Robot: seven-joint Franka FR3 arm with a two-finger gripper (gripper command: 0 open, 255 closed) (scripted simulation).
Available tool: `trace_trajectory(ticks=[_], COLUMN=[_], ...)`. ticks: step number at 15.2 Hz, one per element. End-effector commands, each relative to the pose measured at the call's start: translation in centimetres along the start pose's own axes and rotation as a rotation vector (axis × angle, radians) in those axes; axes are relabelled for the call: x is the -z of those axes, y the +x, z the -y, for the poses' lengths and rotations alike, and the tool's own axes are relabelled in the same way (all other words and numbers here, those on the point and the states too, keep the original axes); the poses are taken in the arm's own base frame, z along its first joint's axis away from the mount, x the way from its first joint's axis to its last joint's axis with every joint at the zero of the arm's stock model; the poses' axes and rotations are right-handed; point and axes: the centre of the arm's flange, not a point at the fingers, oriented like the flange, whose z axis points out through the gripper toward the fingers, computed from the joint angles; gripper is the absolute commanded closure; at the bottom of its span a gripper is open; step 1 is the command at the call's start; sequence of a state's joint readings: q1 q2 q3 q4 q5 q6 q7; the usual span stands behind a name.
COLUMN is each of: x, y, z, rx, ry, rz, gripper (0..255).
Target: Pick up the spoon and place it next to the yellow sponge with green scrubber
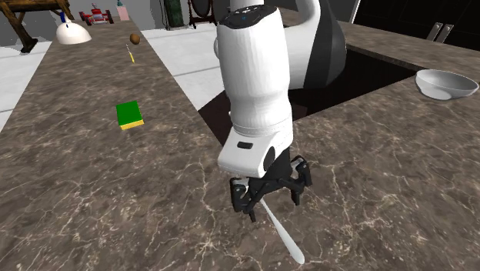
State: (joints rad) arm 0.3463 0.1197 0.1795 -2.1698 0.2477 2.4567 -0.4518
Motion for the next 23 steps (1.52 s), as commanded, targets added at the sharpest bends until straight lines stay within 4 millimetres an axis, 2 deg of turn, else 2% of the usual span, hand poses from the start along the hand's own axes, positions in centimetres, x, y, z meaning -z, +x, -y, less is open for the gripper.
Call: trace_trajectory(ticks=[1,3,11,12,21,23], x=[-1.1,-2.4,-2.4,-2.4,-2.4,-1.4], y=[0.0,0.0,0.0,0.0,0.0,0.3], z=[0.0,0.0,0.1,0.1,0.1,0.2], rx=[0.001,0.001,0.001,0.001,0.001,0.001], ry=[0.0,0.0,0.0,0.0,0.0,0.0], rz=[-0.001,-0.001,-0.001,-0.001,-0.001,-0.001], gripper=[0,0,0,255,255,255])
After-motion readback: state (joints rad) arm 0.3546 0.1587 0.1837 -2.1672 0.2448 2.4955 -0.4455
